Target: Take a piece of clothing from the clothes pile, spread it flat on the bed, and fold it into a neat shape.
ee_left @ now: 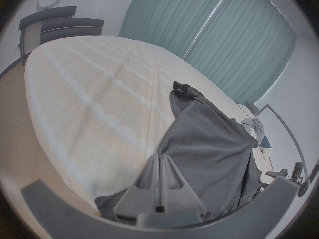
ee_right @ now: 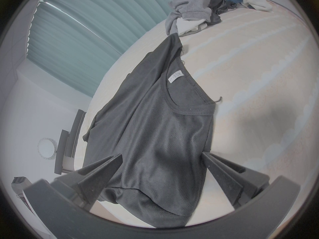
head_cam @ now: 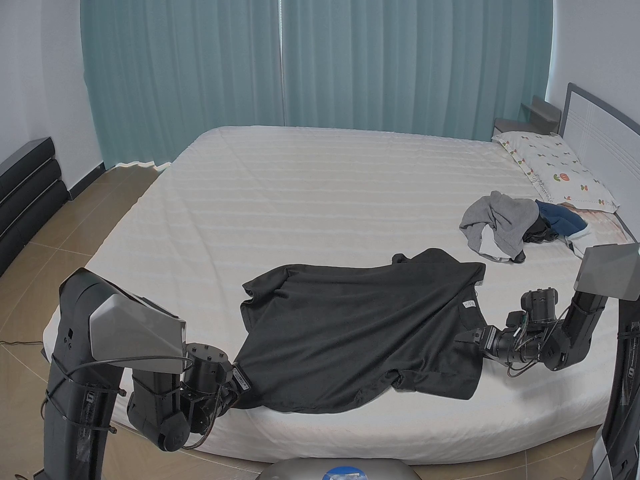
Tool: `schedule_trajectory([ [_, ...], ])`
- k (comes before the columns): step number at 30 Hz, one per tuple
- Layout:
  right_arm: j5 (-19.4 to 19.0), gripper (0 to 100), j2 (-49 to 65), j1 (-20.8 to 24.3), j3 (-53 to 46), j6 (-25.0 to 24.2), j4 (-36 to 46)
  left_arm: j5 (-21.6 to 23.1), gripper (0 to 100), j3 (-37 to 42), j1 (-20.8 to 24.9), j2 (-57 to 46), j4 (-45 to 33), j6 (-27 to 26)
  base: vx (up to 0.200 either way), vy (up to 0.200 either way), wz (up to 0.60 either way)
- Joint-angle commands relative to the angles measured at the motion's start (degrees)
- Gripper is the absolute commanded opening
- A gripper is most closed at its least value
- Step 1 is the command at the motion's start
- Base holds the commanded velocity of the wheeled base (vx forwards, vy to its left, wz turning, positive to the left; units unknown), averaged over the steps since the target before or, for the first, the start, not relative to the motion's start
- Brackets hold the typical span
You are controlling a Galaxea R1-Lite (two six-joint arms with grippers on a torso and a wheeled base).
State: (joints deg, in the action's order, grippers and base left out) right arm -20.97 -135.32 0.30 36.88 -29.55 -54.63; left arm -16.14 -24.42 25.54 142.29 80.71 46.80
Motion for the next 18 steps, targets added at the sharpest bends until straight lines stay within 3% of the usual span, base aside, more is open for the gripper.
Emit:
schedule_trajectory([
  [1, 0.05, 100, -1.00, 0.13, 0.30, -0.16, -1.62, -1.00, 0, -0.19, -0.67, -0.52, 0.06, 0.05, 0.000, 0.000, 0.00],
  [7, 0.75, 100, -2.67, 1.72, 0.56, -0.68, -5.14, -3.46, 0, -1.42, -2.69, -2.81, 0.23, 0.31, 0.000, 0.000, 0.00],
  [18, 3.30, 100, -3.55, 1.80, 2.59, -0.42, -4.52, -4.60, 0, -1.69, -3.92, -2.63, 4.10, 0.40, 0.000, 0.000, 0.00],
])
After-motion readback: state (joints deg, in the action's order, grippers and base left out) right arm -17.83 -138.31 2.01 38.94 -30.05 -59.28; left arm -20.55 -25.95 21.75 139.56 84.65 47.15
